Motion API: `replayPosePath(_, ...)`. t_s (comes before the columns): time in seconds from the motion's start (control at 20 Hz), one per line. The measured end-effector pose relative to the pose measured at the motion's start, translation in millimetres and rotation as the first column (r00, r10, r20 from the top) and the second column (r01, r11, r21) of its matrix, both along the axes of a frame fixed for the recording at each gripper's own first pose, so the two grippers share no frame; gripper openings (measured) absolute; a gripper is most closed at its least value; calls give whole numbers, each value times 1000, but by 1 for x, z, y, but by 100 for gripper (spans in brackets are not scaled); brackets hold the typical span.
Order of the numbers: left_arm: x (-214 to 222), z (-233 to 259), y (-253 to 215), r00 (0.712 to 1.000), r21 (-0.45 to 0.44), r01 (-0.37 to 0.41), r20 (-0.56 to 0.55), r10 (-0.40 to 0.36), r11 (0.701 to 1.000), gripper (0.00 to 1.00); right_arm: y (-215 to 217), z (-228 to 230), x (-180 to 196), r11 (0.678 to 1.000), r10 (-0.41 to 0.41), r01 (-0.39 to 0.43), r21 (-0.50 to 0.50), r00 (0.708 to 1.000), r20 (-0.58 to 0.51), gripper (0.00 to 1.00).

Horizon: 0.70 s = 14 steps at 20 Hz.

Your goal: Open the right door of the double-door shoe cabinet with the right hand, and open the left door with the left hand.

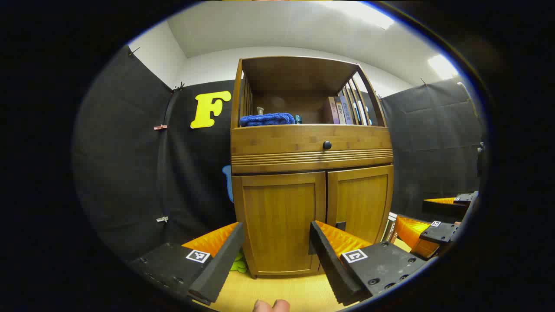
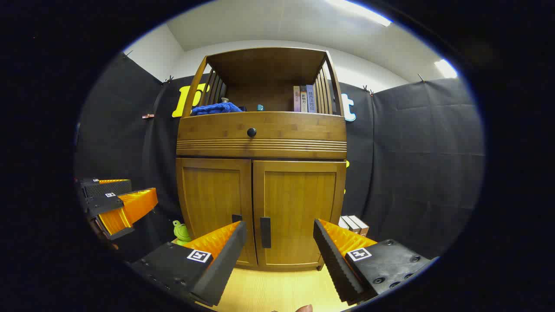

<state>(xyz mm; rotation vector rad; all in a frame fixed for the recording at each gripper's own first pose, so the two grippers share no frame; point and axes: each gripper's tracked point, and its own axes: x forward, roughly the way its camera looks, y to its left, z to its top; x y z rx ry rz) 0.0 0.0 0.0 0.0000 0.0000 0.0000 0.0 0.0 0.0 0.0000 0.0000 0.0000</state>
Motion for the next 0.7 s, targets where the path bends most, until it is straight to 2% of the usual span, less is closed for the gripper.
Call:
replayPosePath(0.2, -2, -7, 1, 1000, 3, 3, -8, -3, 1000, 95, 4, -1, -4, 1000, 5, -5, -3, 1000, 2, 95)
replayPosePath(0.25, -3, -8, 1, 1000, -1, 2, -10, -2, 1000, 95, 3, -1, -5, 1000, 3, -3, -7, 1000, 2, 98)
replayPosePath(0.35, -6, -7, 1, 1000, -1, 6, -9, -6, 1000, 92, 4, -2, -7, 1000, 3, -3, 1, 1000, -1, 95)
replayPosePath(0.45, -8, -6, 2, 1000, 5, 10, -2, -10, 1000, 95, 4, 0, -9, 1000, 0, 0, 10, 1000, -1, 100)
replayPosePath(0.55, -9, -10, 1, 1000, 1, 18, -8, -18, 1000, 92, 5, 0, -11, 1000, -7, 7, 8, 1000, -2, 98)
replayPosePath(0.7, -10, -13, 1, 1000, -2, 29, -9, -29, 1000, 95, 7, -2, -12, 1000, -18, 18, 4, 1000, 2, 98)
